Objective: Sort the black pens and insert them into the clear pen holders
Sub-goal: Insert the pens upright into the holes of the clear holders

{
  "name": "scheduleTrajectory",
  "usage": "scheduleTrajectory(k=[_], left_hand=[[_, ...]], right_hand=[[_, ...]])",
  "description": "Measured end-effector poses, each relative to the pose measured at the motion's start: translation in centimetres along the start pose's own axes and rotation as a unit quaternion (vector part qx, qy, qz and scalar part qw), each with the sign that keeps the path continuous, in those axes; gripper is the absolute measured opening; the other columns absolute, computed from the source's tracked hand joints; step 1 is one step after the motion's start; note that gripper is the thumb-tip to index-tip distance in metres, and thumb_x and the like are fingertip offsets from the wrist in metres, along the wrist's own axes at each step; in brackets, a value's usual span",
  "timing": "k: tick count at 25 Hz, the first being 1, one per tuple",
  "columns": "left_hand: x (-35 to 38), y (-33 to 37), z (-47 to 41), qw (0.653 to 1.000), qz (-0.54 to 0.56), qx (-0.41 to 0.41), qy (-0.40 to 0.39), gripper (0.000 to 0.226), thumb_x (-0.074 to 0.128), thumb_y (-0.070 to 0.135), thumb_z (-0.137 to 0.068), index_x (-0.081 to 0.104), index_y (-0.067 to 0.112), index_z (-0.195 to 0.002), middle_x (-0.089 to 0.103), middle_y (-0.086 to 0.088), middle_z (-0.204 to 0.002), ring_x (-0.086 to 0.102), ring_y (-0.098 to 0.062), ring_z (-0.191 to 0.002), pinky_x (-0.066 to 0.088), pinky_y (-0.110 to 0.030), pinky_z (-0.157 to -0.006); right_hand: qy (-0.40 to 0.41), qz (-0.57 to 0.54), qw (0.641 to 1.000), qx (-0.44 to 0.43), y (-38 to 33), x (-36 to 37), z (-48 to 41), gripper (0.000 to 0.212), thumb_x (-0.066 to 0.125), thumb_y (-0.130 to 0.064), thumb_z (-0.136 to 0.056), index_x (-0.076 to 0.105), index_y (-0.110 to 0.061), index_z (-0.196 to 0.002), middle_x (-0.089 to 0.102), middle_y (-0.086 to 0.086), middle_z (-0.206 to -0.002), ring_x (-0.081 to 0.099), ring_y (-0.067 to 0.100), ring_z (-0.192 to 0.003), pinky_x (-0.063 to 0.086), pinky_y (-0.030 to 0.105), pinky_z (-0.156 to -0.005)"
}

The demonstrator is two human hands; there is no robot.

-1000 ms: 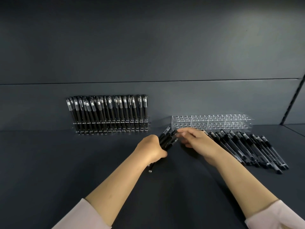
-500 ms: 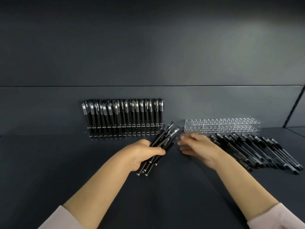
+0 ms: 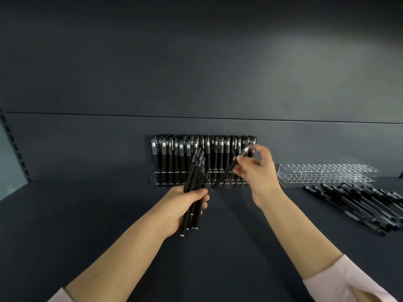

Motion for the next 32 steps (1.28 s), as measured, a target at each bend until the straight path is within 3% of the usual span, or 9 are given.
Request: scheduleTrajectory(k=[5,7,10,13,18,22,24,29,32], left_hand=[[-3.6,0.5,0.2,0.998,0.012,0.062,0.003,0.016,0.059,0.012,-0.096,0.067,0.009,-0.109,0.076,-0.006,-0.096,0.073,-0.016,-0.082,0.057,-0.032,-0.079],[-4.4,0.6,0.0,0.997,0.021,0.071,-0.001,0.017,0.058,0.012,-0.096,0.066,0.009,-0.111,0.076,-0.005,-0.096,0.073,-0.017,-0.086,0.057,-0.034,-0.083],[-4.9,0.7,-0.4,0.996,0.024,0.083,-0.01,0.018,0.058,0.015,-0.097,0.064,0.012,-0.113,0.076,-0.001,-0.098,0.073,-0.017,-0.091,0.054,-0.04,-0.092],[-4.9,0.9,-0.6,0.995,0.034,0.094,-0.024,0.018,0.058,0.017,-0.097,0.062,0.014,-0.114,0.076,0.003,-0.099,0.073,-0.015,-0.092,0.053,-0.04,-0.091],[-4.6,1.0,-0.6,0.993,0.035,0.1,-0.049,0.018,0.057,0.02,-0.097,0.065,0.011,-0.11,0.076,0.006,-0.1,0.073,-0.009,-0.087,0.056,-0.031,-0.071],[-4.5,1.0,-0.5,0.992,0.044,0.105,-0.046,0.019,0.058,0.02,-0.096,0.063,0.014,-0.114,0.076,0.005,-0.099,0.073,-0.008,-0.087,0.056,-0.032,-0.073],[-4.6,1.0,-0.6,0.992,0.051,0.106,-0.04,0.019,0.06,0.02,-0.096,0.063,0.015,-0.113,0.076,0.004,-0.099,0.072,-0.008,-0.088,0.055,-0.034,-0.078],[-4.7,0.6,-0.8,0.992,0.067,0.101,-0.028,0.019,0.062,0.02,-0.094,0.064,0.015,-0.112,0.076,0.002,-0.098,0.072,-0.008,-0.09,0.054,-0.035,-0.082],[-4.6,0.7,-0.8,0.992,0.067,0.102,-0.032,0.02,0.063,0.022,-0.093,0.064,0.015,-0.112,0.076,0.001,-0.097,0.072,-0.008,-0.089,0.053,-0.033,-0.08]], right_hand=[[0.057,0.111,0.974,-0.187,-1.4,3.6,0.0,0.043,0.056,-0.01,-0.095,0.042,-0.039,-0.122,0.068,0.003,-0.093,0.067,0.02,-0.084,0.049,0.019,-0.076],[0.064,0.158,0.958,-0.232,-1.6,4.8,-0.1,0.043,0.055,-0.011,-0.095,0.042,-0.038,-0.125,0.066,0.002,-0.092,0.064,0.015,-0.084,0.043,0.007,-0.07],[0.059,0.207,0.939,-0.268,-1.4,5.8,-0.1,0.042,0.054,-0.009,-0.096,0.044,-0.032,-0.13,0.064,0.002,-0.089,0.057,0.002,-0.075,0.038,0.002,-0.063],[0.042,0.245,0.927,-0.279,-0.8,6.4,-0.4,0.043,0.054,-0.009,-0.095,0.044,-0.031,-0.131,0.063,0.002,-0.089,0.054,-0.002,-0.071,0.038,0.002,-0.062],[0.02,0.297,0.906,-0.3,-0.2,7.2,-1.0,0.043,0.056,-0.008,-0.095,0.048,-0.03,-0.13,0.062,-0.002,-0.088,0.057,0.001,-0.075,0.038,0.001,-0.064],[-0.023,0.385,0.869,-0.31,1.5,7.6,-1.8,0.038,0.057,-0.01,-0.095,0.056,-0.025,-0.129,0.064,-0.003,-0.094,0.058,0.005,-0.08,0.048,0.01,-0.074],[-0.032,0.406,0.856,-0.317,1.9,7.4,-2.1,0.04,0.055,-0.009,-0.095,0.057,-0.022,-0.132,0.062,-0.003,-0.097,0.055,0.006,-0.082,0.043,0.006,-0.076],[-0.031,0.362,0.872,-0.329,1.3,6.9,-1.4,0.04,0.055,-0.006,-0.094,0.057,-0.017,-0.133,0.06,-0.001,-0.096,0.054,0.005,-0.081,0.039,0.001,-0.076],[-0.072,0.317,0.91,-0.257,0.5,6.8,-0.5,0.029,0.056,-0.019,-0.096,0.062,-0.025,-0.123,0.064,-0.009,-0.094,0.058,0.002,-0.084,0.044,0.008,-0.076]])
Point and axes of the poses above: each hand's wrist, its own z-axis away from the middle knuckle, its own x-axis out of the palm, y = z × x, the point moved 3 cm from there along -z, towards the middle knuckle
